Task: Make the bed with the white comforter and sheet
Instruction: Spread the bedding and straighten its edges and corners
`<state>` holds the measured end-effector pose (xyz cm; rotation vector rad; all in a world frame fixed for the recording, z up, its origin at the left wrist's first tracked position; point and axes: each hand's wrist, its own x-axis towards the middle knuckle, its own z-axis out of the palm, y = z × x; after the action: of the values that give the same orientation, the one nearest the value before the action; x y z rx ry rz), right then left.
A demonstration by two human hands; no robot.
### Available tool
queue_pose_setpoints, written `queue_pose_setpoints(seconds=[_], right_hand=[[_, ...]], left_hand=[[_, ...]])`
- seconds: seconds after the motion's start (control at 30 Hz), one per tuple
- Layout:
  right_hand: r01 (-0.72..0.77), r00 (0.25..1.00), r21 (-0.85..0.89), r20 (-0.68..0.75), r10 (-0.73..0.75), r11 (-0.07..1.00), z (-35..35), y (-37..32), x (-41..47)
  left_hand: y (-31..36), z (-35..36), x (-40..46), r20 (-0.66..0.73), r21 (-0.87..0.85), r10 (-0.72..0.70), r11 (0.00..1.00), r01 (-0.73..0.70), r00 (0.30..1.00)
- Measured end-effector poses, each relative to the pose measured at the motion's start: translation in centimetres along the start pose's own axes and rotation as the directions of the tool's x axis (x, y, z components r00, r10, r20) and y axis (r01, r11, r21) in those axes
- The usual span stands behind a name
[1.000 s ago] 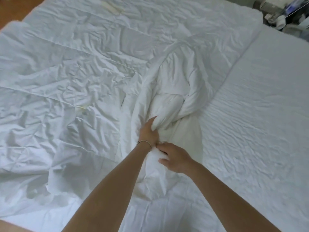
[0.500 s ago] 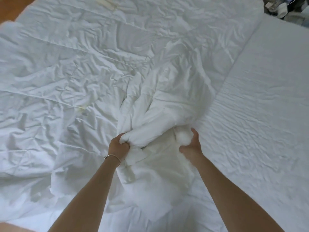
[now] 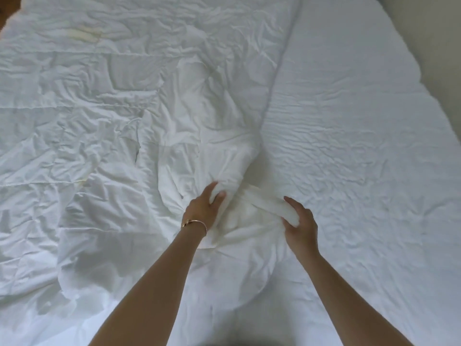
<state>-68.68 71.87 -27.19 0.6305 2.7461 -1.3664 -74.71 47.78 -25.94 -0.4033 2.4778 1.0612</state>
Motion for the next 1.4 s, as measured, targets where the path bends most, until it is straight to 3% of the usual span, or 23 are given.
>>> queue_pose_setpoints(seconds=[0.13,0.2,0.33,0.4,0.43,0.47,0.5,0.53,0.57,0.6,0.67,0.73,0.83,0.9,1.0,1.07,1.13,1.23,1.3,1.4], right_hand=[[-0.139,0.956,0.033,-0.257,0.142,0.990,-5.8,4.1,-2.6],[-0.239,0.920,0.062,-0.306,0.247,0.969,-9.5,6.9,-3.9],[-0.326,0.872,0.038,-0.373,0.316,0.944,-16.9,13.5,-5.1],[-0.419,0.888,-0.207,-0.297,0.352,0.884,-19.5,17.1,-5.0],[-0.441,0.897,-0.374,-0.197,0.395,0.816,-20.3,19.0,-4.9],[-0.436,0.886,-0.493,-0.087,0.456,0.753,-20.8,20.6,-4.9],[-0.434,0.855,-0.537,0.007,0.519,0.723,-21.0,21.9,-4.9],[-0.449,0.828,-0.516,0.065,0.557,0.729,-20.9,22.9,-4.9],[-0.460,0.826,-0.474,0.083,0.558,0.751,-20.7,23.4,-4.8],[-0.434,0.856,-0.445,0.067,0.513,0.783,-20.6,23.7,-4.6],[-0.278,0.944,-0.493,0.018,0.330,0.824,-20.5,23.5,-4.0],[-0.093,0.981,-0.562,0.090,0.173,0.822,-20.2,22.9,-3.0],[0.039,0.943,-0.586,0.289,0.163,0.809,-18.9,22.0,-1.0],[-0.043,0.907,-0.505,0.343,0.246,0.862,-18.1,21.2,0.2],[-0.184,0.875,-0.309,0.381,0.299,0.933,-18.1,20.8,0.8],[-0.267,0.900,-0.205,0.297,0.320,0.942,-19.2,21.6,0.3],[-0.399,0.896,-0.108,0.163,0.412,0.911,-21.7,23.8,-0.9],[-0.552,0.834,-0.015,-0.028,0.552,0.834,-26.7,28.1,-3.8],[-0.601,0.793,-0.007,-0.130,0.596,0.799,-29.7,30.4,-5.4],[-0.685,0.697,0.040,-0.254,0.670,0.728,-33.3,33.3,-6.6]], left_hand=[[5.4,3.7,-2.2,-0.029,-0.310,-0.002,0.951,-0.007,1.000],[7.9,6.8,-3.8,-0.008,-0.361,-0.003,0.933,0.000,1.000],[11.2,14.3,-7.7,0.041,-0.349,0.020,0.937,-0.004,0.999],[11.1,18.4,-9.0,0.140,-0.131,-0.026,0.990,0.045,0.990],[10.9,20.6,-9.5,0.195,0.080,-0.083,0.994,0.069,0.977],[10.6,22.6,-9.9,0.199,0.337,-0.164,0.937,0.090,0.966],[10.8,24.2,-10.0,0.146,0.574,-0.209,0.814,0.089,0.967],[11.5,25.6,-10.0,0.081,0.742,-0.177,0.668,0.059,0.981],[12.4,26.9,-9.7,0.058,0.840,-0.053,0.542,-0.020,0.997],[13.6,27.9,-9.5,0.117,0.880,0.103,0.450,-0.151,0.988],[15.9,29.8,-8.4,0.385,0.831,0.319,0.288,-0.476,0.866],[17.8,31.3,-7.4,0.592,0.749,0.313,0.128,-0.650,0.743],[19.2,32.5,-5.7,0.673,0.717,0.139,0.119,-0.687,0.726],[19.4,32.5,-5.1,0.693,0.700,0.150,0.092,-0.708,0.705],[19.6,32.6,-4.5,0.741,0.624,0.139,0.215,-0.751,0.656],[19.6,32.5,-3.8,0.779,0.578,0.103,0.267,-0.771,0.619],[20.0,31.8,-2.3,0.777,0.605,0.052,0.210,-0.768,0.627],[20.9,31.7,-0.4,0.731,0.678,-0.005,0.117,-0.726,0.682],[23.3,33.6,-0.7,0.749,0.649,0.066,0.125,-0.750,0.659],[30.0,39.4,-2.2,0.750,0.578,0.340,0.078,-0.812,0.567]])
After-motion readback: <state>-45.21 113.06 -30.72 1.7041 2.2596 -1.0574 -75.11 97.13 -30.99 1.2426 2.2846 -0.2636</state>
